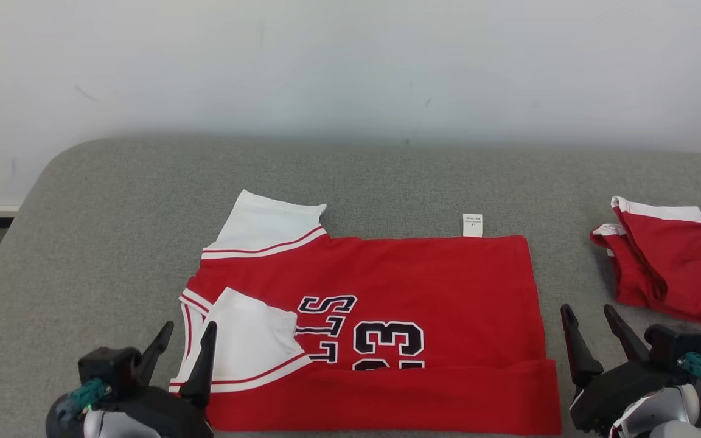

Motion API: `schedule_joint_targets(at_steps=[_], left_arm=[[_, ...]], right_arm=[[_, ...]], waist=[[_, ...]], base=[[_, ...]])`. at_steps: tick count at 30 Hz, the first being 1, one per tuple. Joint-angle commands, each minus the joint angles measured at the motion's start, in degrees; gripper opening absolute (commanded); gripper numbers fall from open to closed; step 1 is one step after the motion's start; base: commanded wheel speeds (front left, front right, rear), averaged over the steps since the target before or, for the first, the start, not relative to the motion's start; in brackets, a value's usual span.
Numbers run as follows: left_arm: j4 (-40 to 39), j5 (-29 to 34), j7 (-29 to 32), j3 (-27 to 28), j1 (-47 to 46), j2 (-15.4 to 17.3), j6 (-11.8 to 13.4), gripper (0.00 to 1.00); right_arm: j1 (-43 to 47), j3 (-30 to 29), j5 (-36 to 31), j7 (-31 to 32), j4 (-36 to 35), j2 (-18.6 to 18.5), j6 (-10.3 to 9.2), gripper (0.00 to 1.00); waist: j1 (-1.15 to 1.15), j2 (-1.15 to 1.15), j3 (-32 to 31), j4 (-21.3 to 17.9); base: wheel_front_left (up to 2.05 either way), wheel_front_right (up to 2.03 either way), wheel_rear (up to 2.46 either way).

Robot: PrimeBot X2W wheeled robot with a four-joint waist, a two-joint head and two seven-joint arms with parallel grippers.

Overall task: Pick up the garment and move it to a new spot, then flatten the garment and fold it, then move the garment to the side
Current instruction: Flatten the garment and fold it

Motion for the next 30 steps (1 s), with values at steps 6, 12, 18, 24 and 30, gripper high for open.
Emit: schedule_joint_targets(at_steps=[6,12,18,24,30], left_arm=[[1.4,0.9,5.3,-1.1,-7.1,0.0,-1.2,1.0],[4.1,-0.1,11.6,-1.5,-15.6,-1.8,-1.4,1.0],[10.0,0.1,19.2,-1.4,-27.0,-3.5,0.1,1.0],[15.3,1.9,24.5,-3.3,-36.1,-3.7,-0.8,1.0],[19.5,3.3,28.2,-4.6,-44.3,-4.2,-1.8,1.0]], right_arm=[[-3.7,0.6,-1.4,6.1,-1.6,-0.3,-0.03,1.0],[-10.2,-0.3,-3.6,15.0,-2.7,-0.2,-0.03,1.0],[-18.4,-1.5,-5.1,28.9,-1.3,-0.2,-0.03,1.0],[-23.8,-2.2,-6.3,36.5,-2.1,-0.2,-0.03,1.0],[-28.9,-3.3,-7.8,39.0,-4.4,-0.2,-0.03,1.0]], waist=[[-0.01,0.0,2.9,0.2],[-0.01,0.0,7.6,0.0],[-0.01,0.0,12.9,-0.7],[-0.01,0.0,17.4,-1.5],[-0.01,0.0,22.6,-1.9]], base=[[0.0,0.0,0.0],[0.0,0.0,0.0],[0.0,0.0,0.0],[0.0,0.0,0.0],[0.0,0.0,0.0]])
